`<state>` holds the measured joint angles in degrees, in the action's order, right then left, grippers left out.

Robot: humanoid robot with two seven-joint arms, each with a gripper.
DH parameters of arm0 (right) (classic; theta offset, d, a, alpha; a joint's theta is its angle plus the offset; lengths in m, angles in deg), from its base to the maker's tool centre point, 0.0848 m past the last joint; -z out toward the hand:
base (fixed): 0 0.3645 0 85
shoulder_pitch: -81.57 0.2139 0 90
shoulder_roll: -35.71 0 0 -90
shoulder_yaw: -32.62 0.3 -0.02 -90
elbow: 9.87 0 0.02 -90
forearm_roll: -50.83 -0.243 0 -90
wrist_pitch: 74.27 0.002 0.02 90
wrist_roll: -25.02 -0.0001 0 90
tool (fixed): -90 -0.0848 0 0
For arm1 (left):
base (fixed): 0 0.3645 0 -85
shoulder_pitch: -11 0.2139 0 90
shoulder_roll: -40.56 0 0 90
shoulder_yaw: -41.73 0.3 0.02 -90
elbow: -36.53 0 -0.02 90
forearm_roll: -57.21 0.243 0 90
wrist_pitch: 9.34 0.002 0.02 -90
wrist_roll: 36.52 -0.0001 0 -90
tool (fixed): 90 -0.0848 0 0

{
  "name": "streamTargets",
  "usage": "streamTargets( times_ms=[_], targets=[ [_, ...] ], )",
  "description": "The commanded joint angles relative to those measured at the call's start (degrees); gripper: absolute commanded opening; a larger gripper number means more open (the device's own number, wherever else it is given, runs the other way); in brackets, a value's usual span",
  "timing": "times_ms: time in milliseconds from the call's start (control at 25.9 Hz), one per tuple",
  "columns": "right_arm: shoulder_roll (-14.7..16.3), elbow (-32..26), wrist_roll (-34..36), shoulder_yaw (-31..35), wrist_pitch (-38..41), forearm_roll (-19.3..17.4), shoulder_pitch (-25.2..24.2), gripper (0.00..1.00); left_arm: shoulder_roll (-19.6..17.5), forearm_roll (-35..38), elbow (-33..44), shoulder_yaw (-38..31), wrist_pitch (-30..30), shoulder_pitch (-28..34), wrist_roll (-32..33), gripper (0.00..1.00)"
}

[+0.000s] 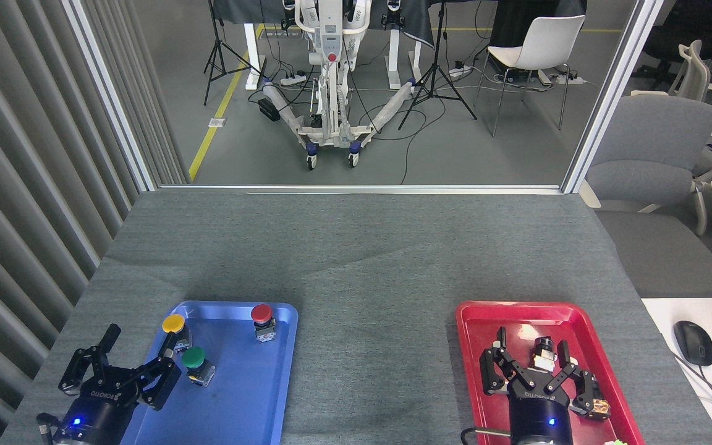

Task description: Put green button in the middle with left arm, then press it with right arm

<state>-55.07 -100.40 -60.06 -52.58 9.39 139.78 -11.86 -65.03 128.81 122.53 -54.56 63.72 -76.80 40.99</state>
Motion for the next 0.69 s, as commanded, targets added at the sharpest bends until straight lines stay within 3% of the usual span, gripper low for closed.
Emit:
streamTargets(
  times_ms=[0,656],
  targets=[
    [-0.01,0.01,0.01,0.04,0.01,0.0,0.0,1.0,0.03,0.2,-0.04,0.05,0.06,0.0,-0.08,0.99],
    [-0.01,0.01,0.01,-0.05,0.01,0.0,0.18,1.0,-0.05,0.29,-0.57,0.14,0.15,-0.18,-0.34,0.99]
  ],
)
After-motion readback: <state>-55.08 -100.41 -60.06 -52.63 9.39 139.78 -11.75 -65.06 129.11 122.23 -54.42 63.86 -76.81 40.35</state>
